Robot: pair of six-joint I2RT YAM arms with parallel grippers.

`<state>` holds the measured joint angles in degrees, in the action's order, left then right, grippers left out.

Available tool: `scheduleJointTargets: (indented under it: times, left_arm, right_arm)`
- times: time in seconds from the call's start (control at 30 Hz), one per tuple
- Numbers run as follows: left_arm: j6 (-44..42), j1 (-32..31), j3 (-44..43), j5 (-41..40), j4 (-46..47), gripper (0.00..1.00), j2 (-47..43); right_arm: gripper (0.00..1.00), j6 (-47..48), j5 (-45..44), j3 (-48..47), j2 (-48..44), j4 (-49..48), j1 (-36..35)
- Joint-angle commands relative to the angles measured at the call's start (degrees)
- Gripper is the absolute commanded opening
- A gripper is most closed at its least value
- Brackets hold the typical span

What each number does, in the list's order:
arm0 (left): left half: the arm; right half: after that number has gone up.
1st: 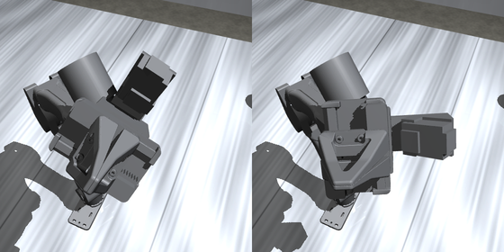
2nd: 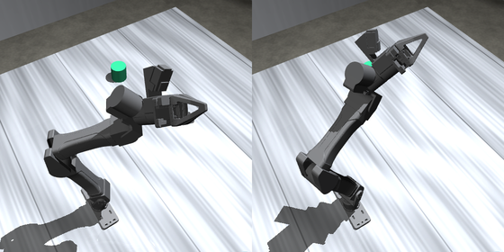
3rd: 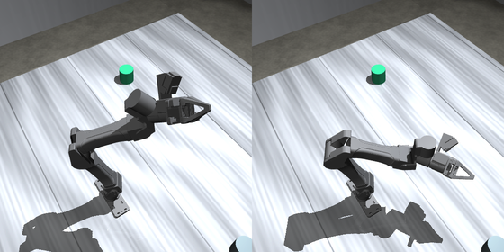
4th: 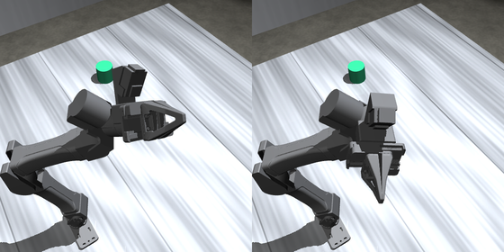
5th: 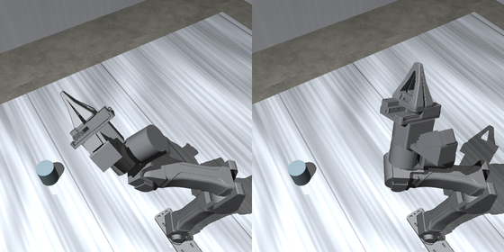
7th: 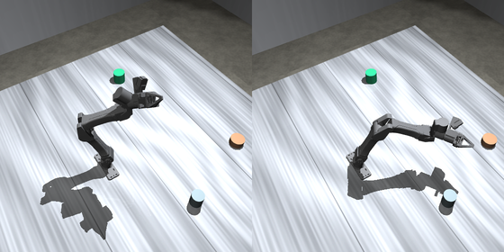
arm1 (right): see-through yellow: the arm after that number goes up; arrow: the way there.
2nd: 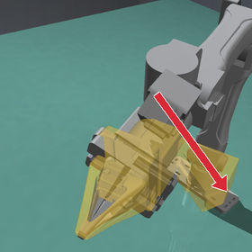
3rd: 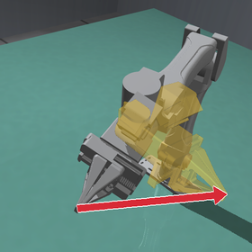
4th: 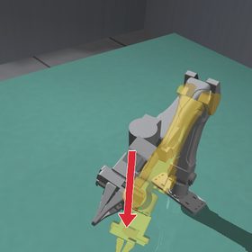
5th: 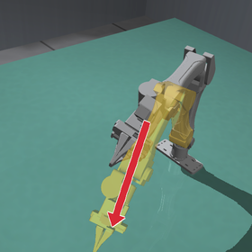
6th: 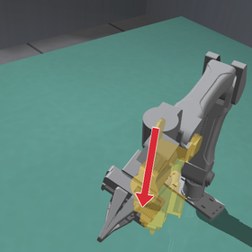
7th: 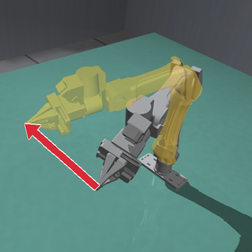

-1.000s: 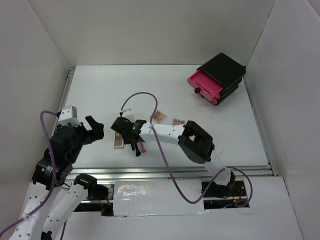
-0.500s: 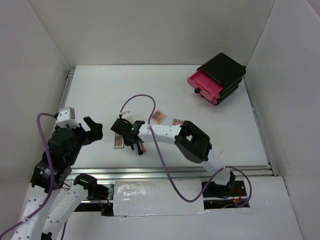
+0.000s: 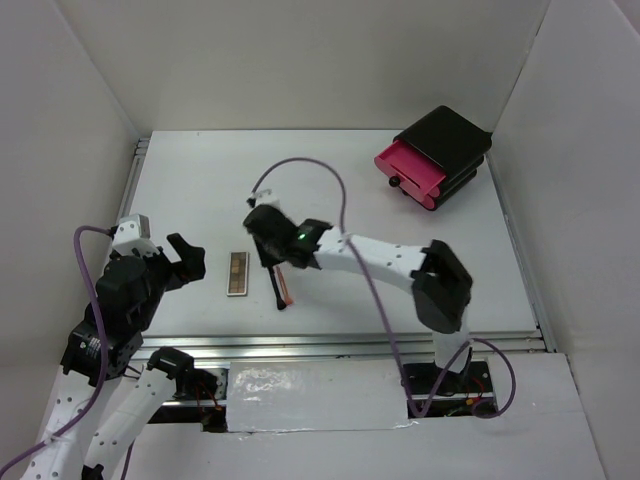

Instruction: Organize the makeup

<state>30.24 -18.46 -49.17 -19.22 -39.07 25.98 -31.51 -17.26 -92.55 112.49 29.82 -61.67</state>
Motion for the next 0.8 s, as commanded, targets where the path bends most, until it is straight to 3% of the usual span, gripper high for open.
scheduleJointTargets:
  times: [0.0,0.1,0.23,0.37,0.43,0.77]
  left_arm:
    - [0.4,-0.3,-0.4,-0.5,1.1,0.99,-0.4]
    - [0.3,-0.4,-0.4,-0.3,1.1,0.99,-0.1]
    - [0.2,-0.4,-0.4,-0.3,1.3,0.99,0.0]
    - [0.0,-0.4,-0.3,-0.2,1.5,0.99,0.5]
    - [-0.1,-0.4,-0.4,0.1,1.5,0.99,1.0]
    - [-0.3,-0.4,-0.3,0.6,1.5,0.99,1.9]
  right_arm:
    - [0.11,19.8,6.5,3.9,-12.2,-8.0,12.0]
    - [0.12,35.2,15.3,-0.3,-14.8,-2.1,24.8]
    - [0.12,49.2,3.5,-10.3,-11.3,5.9,35.6]
    - [0.12,51.8,4.5,-20.3,-7.5,11.9,45.0]
    - [0.12,51.9,8.3,-19.1,-8.9,11.1,48.5]
    - [0.14,50.7,9.4,-7.7,-11.1,5.2,52.4]
